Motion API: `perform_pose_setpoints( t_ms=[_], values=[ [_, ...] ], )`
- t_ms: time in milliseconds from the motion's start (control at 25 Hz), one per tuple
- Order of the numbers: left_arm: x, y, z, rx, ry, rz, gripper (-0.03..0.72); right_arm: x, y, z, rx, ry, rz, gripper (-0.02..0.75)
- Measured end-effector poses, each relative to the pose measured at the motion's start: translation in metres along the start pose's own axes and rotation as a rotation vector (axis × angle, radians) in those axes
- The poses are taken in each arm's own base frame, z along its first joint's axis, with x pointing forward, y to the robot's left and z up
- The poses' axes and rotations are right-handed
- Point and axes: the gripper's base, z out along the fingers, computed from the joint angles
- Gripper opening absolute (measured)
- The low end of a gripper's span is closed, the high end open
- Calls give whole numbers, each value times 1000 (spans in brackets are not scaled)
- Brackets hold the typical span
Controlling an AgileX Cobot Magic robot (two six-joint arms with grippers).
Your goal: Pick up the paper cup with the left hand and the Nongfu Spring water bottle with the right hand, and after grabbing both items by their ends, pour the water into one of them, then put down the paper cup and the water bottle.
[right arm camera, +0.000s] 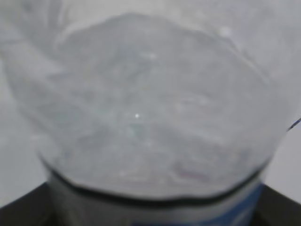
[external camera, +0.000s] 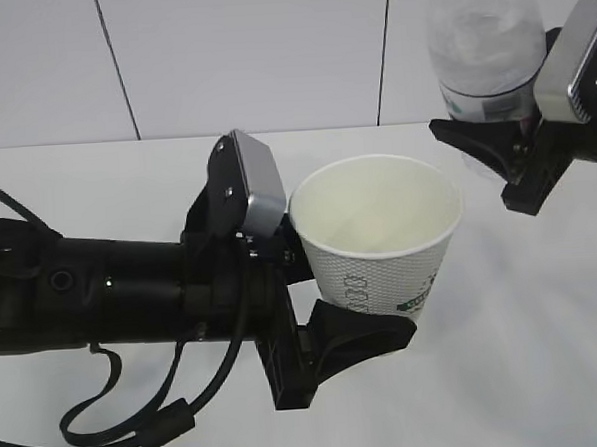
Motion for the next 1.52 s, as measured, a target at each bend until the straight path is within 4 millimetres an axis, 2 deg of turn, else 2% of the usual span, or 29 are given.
perform_pose_setpoints(
  t_ms=[200, 480, 1520],
  values=[
    [-12, 3, 3, 6, -20, -6, 550, -14, -14, 0, 28, -13, -75, 494],
    [-33, 2, -9, -48, -20, 43, 550, -25, -27, 2, 48, -17, -141, 494],
    [-31, 0, -9, -40, 4, 26, 540, -26, -28, 2, 37, -3, -406, 494]
  ],
)
